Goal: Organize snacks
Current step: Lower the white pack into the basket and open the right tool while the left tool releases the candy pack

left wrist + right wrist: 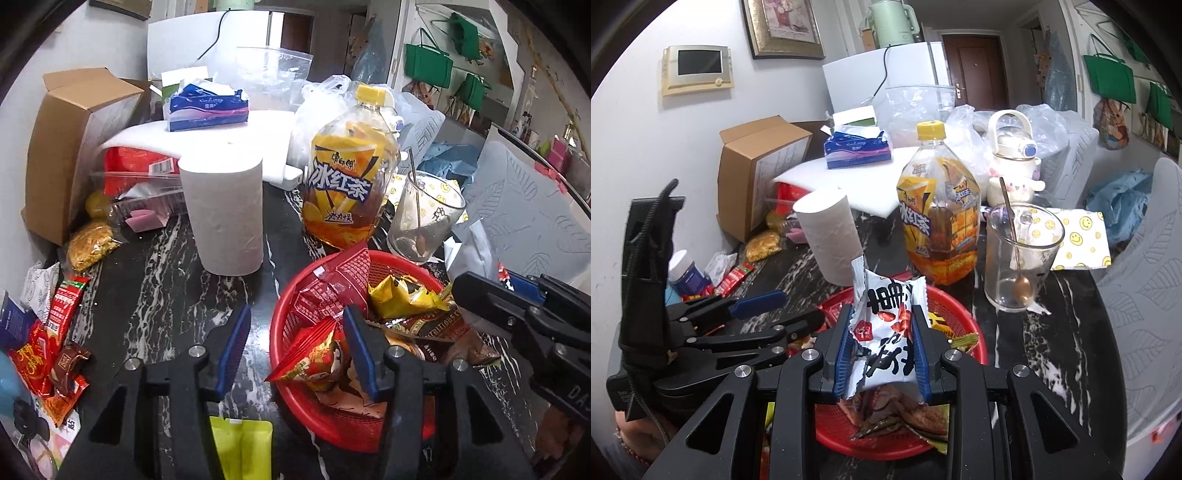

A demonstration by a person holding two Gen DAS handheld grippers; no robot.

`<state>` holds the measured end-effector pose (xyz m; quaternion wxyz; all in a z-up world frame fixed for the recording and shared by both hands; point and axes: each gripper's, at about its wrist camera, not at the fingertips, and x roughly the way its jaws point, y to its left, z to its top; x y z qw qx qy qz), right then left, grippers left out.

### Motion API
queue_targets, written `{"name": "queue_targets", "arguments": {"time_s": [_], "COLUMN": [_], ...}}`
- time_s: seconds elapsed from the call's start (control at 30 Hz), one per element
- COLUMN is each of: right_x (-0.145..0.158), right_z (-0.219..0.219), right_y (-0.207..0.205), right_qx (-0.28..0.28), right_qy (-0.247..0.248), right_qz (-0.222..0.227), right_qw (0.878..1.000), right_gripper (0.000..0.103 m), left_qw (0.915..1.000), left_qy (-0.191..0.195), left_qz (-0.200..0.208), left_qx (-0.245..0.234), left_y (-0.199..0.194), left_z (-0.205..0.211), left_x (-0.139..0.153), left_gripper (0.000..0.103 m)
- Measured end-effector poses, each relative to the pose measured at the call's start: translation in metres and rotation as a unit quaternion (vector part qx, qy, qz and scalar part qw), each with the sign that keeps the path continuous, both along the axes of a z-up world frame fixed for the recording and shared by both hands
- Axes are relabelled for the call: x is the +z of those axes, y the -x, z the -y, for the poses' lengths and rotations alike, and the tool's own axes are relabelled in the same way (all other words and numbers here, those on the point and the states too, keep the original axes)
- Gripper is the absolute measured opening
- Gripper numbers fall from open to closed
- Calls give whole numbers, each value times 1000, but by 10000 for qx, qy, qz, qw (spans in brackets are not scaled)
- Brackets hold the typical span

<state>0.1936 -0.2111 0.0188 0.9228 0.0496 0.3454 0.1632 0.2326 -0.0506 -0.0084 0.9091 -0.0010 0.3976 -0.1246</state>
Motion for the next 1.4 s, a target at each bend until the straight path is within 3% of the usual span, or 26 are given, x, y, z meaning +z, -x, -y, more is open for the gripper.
{"name": "queue_targets", "arguments": {"time_s": [0.43, 0.53, 1.23, 1.33, 1.4], "right_x": [-9, -19, -29, -27, -23], "right_z": [-8, -9, -27, -28, -28], "right_y": [-20, -24, -19, -17, -14], "right_qx": [80, 127, 539, 523, 454], "right_qy": [162, 199, 261, 206, 254], "right_qz": [-165, -360, -546, -547, -468], "right_qw": [9997, 9991, 9967, 9969, 9975], "right_gripper": [31, 38, 39, 63, 64], "left_qw": [9994, 9993, 9989, 9988, 9987], "left_qy": [-222, -245, -275, -291, -314], "left_qz": [-16, -59, -124, -106, -77], "left_qx": [268, 259, 359, 370, 383], "left_y": [2, 2, 11, 14, 16], "left_z": [-6, -7, -17, -17, -18], "left_x": [4, 1, 1, 3, 6], "left_gripper": [51, 51, 51, 51, 51]}}
